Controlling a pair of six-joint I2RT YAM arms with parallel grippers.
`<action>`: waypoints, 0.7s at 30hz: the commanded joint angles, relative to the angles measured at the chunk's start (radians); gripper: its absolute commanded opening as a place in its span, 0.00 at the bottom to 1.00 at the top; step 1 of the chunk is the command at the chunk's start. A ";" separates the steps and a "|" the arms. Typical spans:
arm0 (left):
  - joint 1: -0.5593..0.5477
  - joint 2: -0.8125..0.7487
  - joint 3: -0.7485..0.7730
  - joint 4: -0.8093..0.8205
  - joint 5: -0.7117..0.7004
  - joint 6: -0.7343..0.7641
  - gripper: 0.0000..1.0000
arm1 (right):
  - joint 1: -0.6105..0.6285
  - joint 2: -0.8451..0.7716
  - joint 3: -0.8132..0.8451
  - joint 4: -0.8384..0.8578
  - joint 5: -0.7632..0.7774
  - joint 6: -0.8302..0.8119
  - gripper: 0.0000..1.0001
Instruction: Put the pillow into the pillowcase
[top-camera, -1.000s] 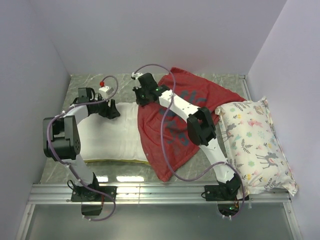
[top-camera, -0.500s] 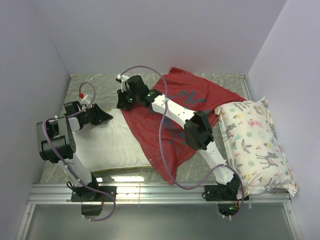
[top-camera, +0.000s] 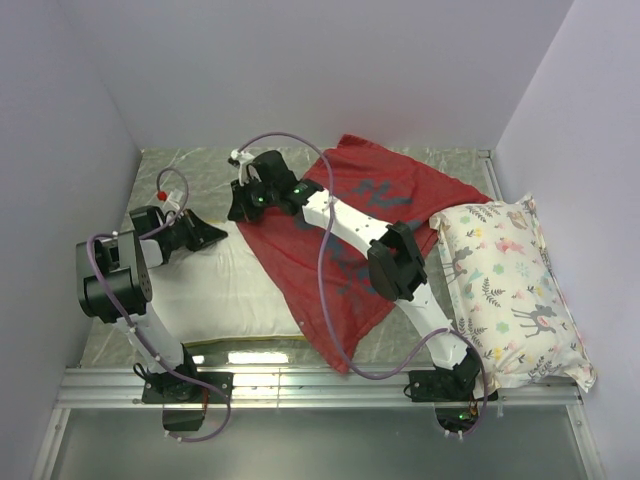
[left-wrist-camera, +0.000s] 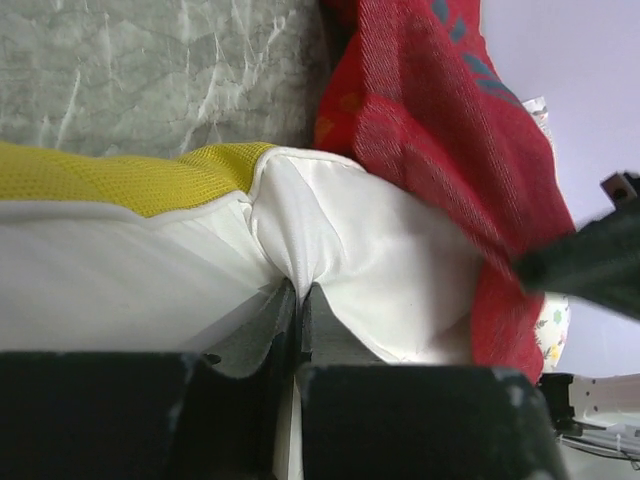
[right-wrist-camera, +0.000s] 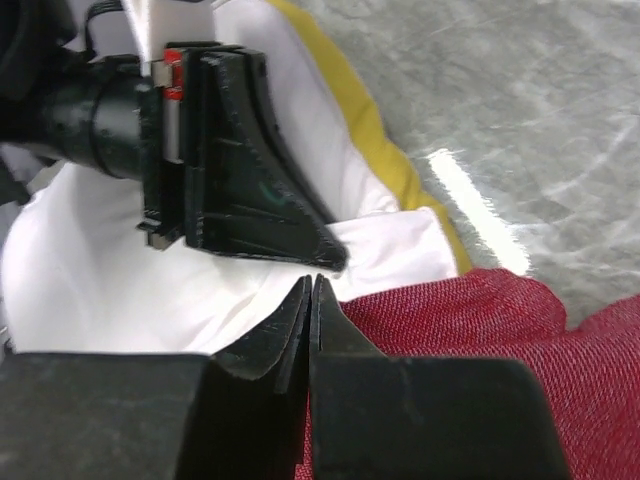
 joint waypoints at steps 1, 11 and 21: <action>-0.020 -0.007 -0.042 0.118 0.041 -0.122 0.04 | 0.044 -0.053 0.056 0.076 -0.269 0.039 0.00; -0.010 0.002 -0.025 0.326 0.055 -0.363 0.32 | 0.003 -0.316 -0.186 -0.080 -0.282 -0.071 0.67; 0.009 -0.297 0.311 -0.957 -0.105 1.011 0.85 | -0.177 -0.789 -0.880 -0.267 0.031 -0.207 0.62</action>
